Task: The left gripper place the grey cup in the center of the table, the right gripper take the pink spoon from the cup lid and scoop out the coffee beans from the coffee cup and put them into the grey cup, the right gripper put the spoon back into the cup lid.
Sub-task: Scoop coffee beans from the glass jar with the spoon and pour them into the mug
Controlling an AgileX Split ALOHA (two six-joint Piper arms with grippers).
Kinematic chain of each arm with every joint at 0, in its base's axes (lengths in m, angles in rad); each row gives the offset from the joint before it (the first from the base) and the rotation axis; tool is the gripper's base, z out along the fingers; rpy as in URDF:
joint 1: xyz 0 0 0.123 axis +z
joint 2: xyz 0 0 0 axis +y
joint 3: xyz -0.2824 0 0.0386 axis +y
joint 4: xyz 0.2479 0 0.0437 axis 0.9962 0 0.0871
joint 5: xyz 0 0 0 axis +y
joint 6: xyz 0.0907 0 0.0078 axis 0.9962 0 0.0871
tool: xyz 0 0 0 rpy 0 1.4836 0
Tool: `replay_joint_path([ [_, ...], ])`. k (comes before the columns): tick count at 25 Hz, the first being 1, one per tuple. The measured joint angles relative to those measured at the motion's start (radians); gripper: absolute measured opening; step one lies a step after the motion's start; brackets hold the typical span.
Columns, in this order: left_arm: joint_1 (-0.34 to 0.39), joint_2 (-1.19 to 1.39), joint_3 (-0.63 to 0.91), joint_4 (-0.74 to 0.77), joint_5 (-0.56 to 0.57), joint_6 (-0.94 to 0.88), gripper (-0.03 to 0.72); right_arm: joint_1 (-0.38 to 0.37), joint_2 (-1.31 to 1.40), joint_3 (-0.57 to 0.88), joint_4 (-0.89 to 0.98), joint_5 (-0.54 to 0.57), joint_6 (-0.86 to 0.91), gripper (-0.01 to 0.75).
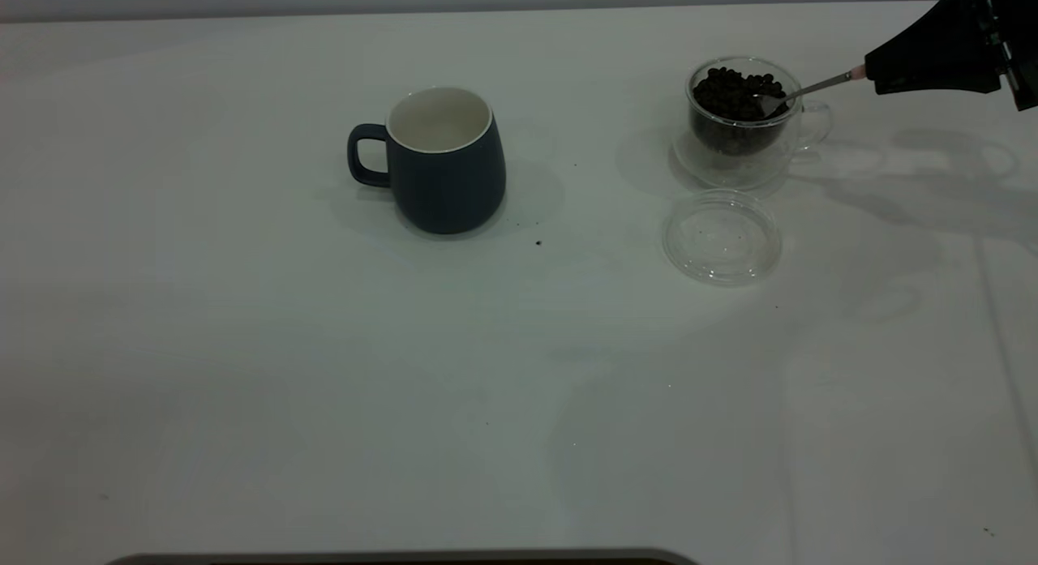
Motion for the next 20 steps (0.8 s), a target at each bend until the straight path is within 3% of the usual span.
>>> replay_joint_path([
  [10, 0.000, 0.000, 0.000, 0.000, 0.000, 0.000, 0.567, -0.007, 0.000, 0.000, 0.021, 0.032, 0.015, 0.094],
  [20, 0.000, 0.000, 0.000, 0.000, 0.000, -0.001, 0.567, -0.076, 0.000, 0.000, 0.054, 0.114, 0.015, 0.094],
])
